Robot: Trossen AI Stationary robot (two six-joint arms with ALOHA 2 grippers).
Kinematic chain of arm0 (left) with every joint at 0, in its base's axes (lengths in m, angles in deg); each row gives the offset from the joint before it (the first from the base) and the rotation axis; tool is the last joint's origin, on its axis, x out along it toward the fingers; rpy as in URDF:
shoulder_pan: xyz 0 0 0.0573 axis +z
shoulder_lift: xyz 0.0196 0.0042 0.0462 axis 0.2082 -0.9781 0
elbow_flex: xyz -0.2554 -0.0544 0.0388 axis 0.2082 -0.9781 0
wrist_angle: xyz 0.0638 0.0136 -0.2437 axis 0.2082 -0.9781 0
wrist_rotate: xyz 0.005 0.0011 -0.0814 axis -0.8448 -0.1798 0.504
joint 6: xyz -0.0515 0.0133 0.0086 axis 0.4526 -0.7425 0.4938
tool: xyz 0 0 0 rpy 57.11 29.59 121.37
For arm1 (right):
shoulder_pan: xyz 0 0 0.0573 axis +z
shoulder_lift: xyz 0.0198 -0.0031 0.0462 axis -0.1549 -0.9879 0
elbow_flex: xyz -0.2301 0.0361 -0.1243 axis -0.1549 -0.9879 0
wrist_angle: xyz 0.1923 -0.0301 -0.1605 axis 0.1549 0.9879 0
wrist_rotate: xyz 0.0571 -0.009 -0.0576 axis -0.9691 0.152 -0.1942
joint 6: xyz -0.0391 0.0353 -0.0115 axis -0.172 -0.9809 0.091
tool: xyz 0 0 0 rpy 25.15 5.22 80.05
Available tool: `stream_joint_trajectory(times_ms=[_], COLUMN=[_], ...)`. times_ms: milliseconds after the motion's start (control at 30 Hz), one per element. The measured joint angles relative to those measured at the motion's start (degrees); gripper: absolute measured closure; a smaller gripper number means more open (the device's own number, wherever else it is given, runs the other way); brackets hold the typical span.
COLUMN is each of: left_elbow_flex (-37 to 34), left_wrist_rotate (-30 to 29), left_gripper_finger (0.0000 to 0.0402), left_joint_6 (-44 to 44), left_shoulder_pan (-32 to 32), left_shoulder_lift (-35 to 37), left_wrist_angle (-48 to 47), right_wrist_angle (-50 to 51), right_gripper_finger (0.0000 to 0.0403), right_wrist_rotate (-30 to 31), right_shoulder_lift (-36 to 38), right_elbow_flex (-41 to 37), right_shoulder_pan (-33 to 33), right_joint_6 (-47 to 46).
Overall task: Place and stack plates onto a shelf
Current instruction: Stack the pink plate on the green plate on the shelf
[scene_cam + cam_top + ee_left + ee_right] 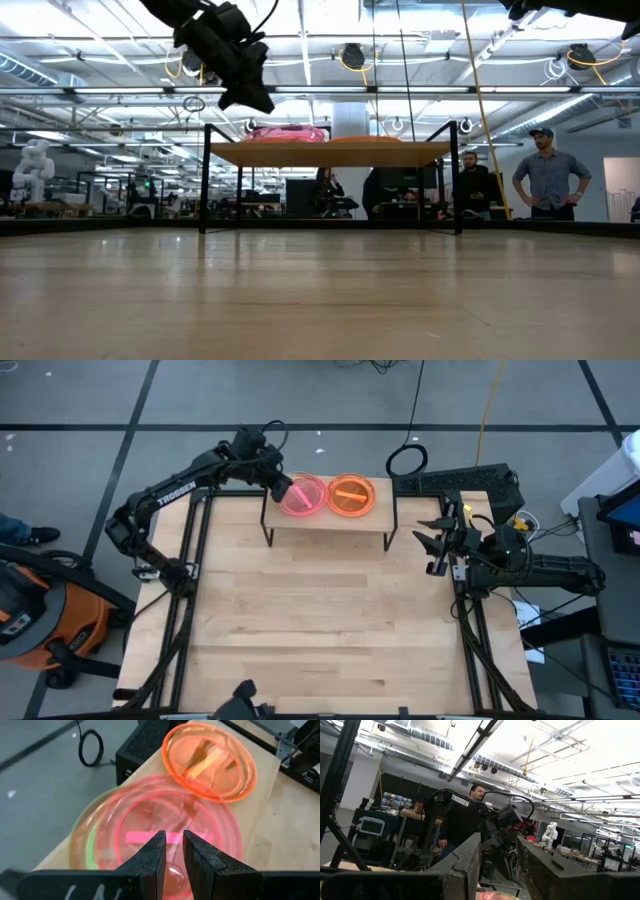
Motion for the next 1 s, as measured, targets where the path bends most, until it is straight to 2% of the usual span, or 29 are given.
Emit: stream_joint_trajectory(times_ms=[267, 667, 900, 1000], left_elbow_flex=[0.1, 0.0, 0.0, 0.0], left_wrist_rotate=[-10.9, -14.4, -27.5, -30.4], left_gripper_finger=[0.0331, 0.0332, 0.0332, 0.0332], left_joint_6=[-2.4, -5.1, -7.1, -8.0], left_shoulder_pan=[-5.9, -7.6, -7.4, -7.0], left_shoulder_lift=[-2.1, -8.6, -8.9, -8.9], left_wrist_angle=[3.1, 1.7, 0.0, -1.1], right_wrist_angle=[0.0, 0.0, 0.0, 0.0], right_gripper_finger=[0.0291, 0.0291, 0.0291, 0.0291], right_wrist_rotate=[0.0, 0.0, 0.0, 0.0], right_shoulder_lift=[0.0, 0.0, 0.0, 0.0], right_elbow_flex=[0.0, 0.0, 0.0, 0.0], right_shoulder_pan=[0.0, 0.0, 0.0, 0.0], right_joint_6=[0.0, 0.0, 0.0, 0.0])
